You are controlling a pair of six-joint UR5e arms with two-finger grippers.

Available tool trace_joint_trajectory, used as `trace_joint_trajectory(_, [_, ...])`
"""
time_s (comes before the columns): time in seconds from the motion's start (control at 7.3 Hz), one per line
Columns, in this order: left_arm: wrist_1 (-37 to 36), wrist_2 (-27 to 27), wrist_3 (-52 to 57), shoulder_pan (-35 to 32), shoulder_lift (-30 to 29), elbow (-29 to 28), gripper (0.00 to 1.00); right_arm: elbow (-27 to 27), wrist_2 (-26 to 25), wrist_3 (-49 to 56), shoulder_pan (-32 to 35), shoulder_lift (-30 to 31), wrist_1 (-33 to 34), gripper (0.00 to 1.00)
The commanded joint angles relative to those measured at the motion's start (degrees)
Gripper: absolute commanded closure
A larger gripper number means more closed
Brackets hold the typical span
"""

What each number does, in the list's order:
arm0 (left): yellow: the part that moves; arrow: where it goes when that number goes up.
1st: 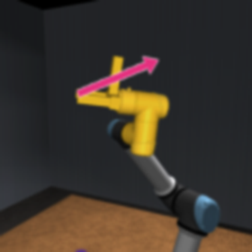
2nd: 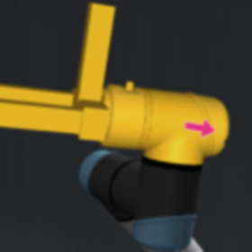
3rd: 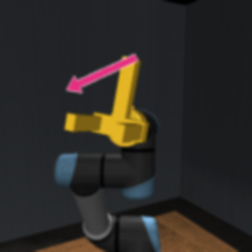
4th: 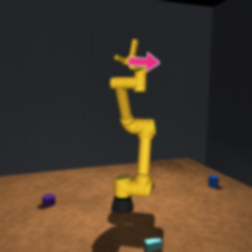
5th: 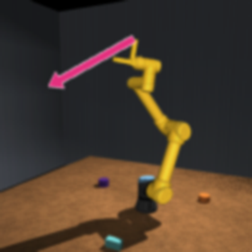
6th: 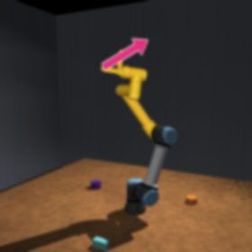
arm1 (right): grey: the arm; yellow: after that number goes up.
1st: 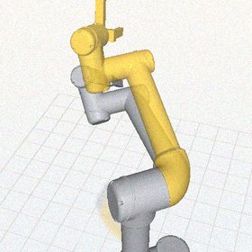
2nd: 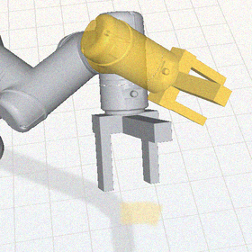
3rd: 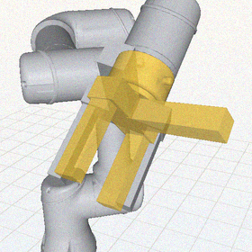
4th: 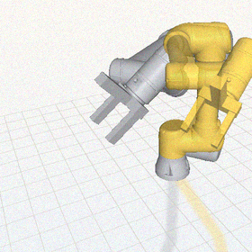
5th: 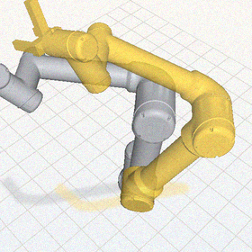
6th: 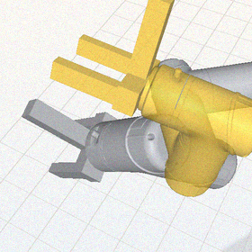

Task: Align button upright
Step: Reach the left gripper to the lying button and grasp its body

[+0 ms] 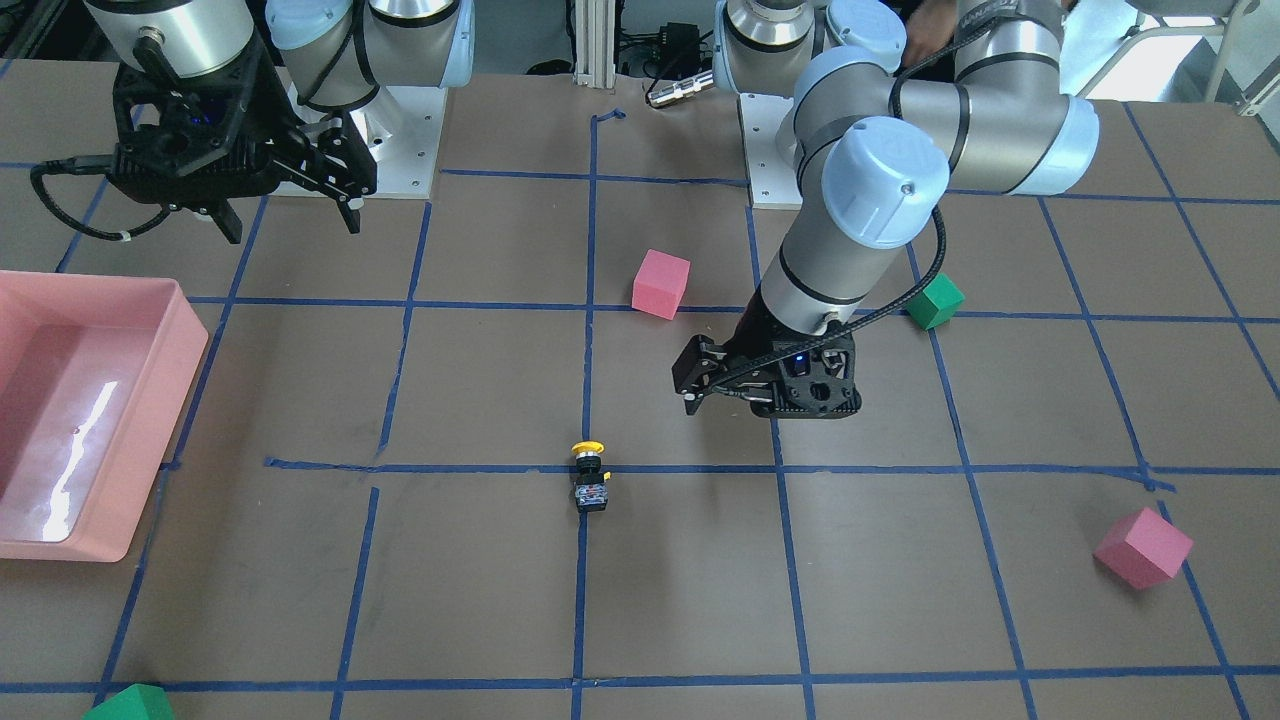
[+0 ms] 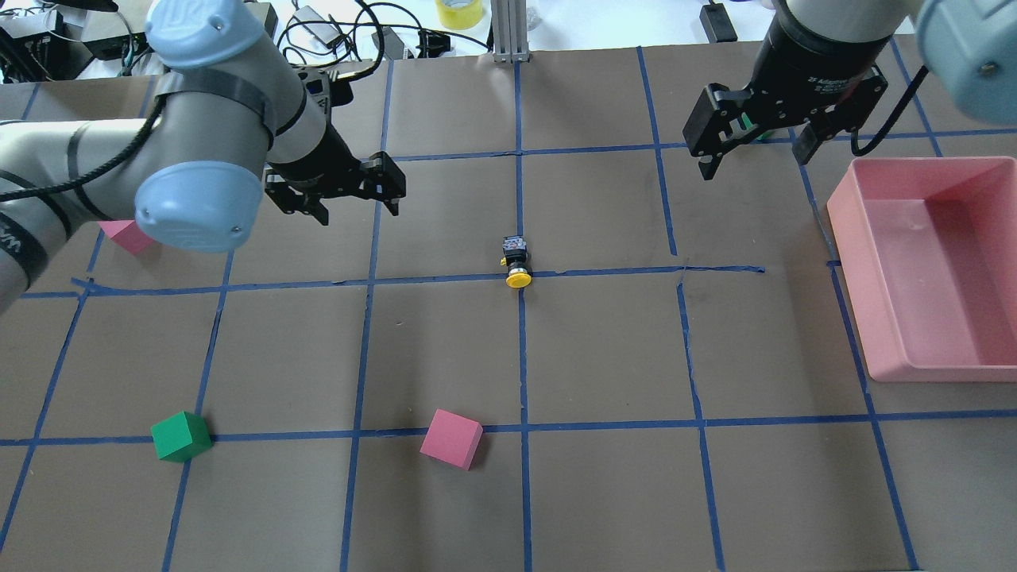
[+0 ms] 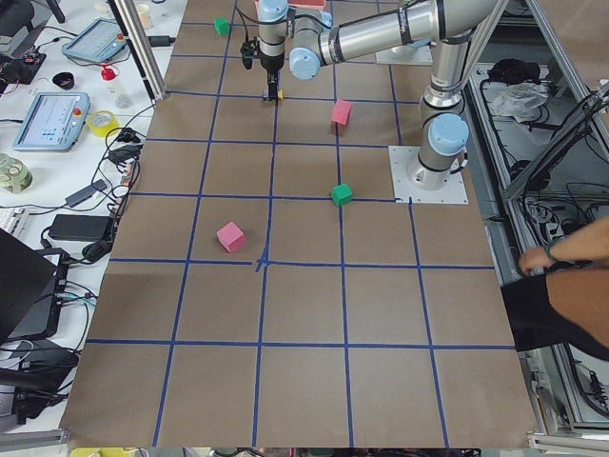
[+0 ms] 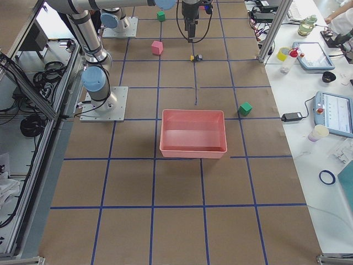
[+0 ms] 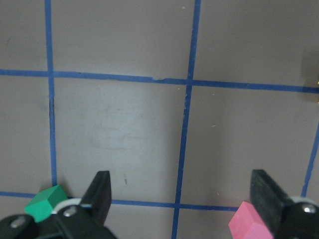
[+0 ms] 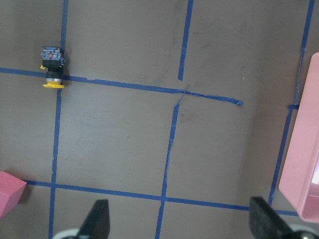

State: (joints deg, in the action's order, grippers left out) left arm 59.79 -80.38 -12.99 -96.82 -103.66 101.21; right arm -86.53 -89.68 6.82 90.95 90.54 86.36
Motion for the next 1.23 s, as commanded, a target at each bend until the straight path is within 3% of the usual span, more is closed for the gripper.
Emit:
trace_joint_trajectory(0.0, [-8.1,0.7,-4.0,-4.6,-5.5,0.2,0.00,0.0,0.1,0.1,-0.1,0.1,0.0,0.00])
trace_joint_trajectory(0.55, [-14.1,0.8,-6.6,-8.7,-13.6,0.1,0.00,0.0,-0.5,1.0,-0.1,0.0,0.7,0.00])
trace_joint_trajectory(1.1, [-14.2,2.0,-6.5,-10.6,-17.7,-0.1,0.00,0.0,-0.5,1.1,-0.1,0.0,0.7,0.00])
